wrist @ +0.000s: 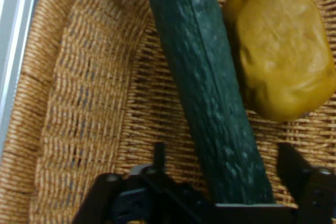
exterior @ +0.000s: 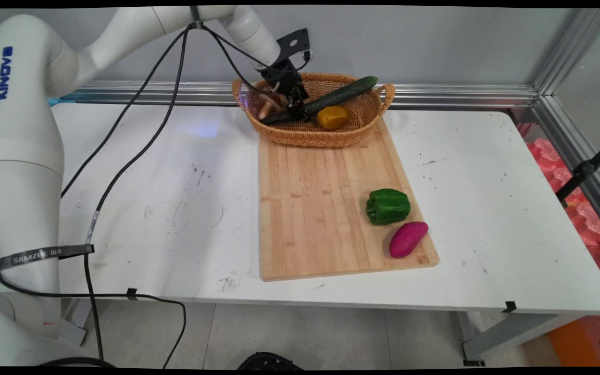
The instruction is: Pick up the cucumber from the vegetable basket, then place the picked object on the cutting board
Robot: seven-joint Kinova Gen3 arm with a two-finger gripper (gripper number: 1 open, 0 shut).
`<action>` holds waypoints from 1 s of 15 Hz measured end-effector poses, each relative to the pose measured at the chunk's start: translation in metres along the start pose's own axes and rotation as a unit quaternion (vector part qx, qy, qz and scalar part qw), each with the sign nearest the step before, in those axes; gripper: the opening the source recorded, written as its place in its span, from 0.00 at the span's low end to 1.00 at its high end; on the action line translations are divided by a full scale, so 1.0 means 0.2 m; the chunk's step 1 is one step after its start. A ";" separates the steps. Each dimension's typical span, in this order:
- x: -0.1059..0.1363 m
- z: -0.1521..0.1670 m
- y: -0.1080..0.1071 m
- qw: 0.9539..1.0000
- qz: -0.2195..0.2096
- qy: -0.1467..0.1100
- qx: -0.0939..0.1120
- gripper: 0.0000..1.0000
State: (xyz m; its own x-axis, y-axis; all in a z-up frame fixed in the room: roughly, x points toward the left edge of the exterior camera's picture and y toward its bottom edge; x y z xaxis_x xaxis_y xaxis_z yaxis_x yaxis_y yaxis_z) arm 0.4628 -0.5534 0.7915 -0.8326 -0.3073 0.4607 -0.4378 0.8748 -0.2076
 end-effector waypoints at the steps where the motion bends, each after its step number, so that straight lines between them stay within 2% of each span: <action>1: 0.00 0.00 0.00 1.000 0.001 -0.001 -0.002 0.00; 10: -0.02 0.03 0.01 1.000 0.000 -0.003 -0.013 0.00; 15: 0.02 -0.04 0.02 1.000 -0.010 0.006 -0.003 0.00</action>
State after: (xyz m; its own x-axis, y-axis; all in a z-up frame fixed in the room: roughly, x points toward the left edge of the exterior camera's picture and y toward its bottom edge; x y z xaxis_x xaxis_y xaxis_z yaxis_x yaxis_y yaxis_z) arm 0.4599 -0.5485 0.7999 -0.8197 -0.3206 0.4747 -0.4521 0.8709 -0.1925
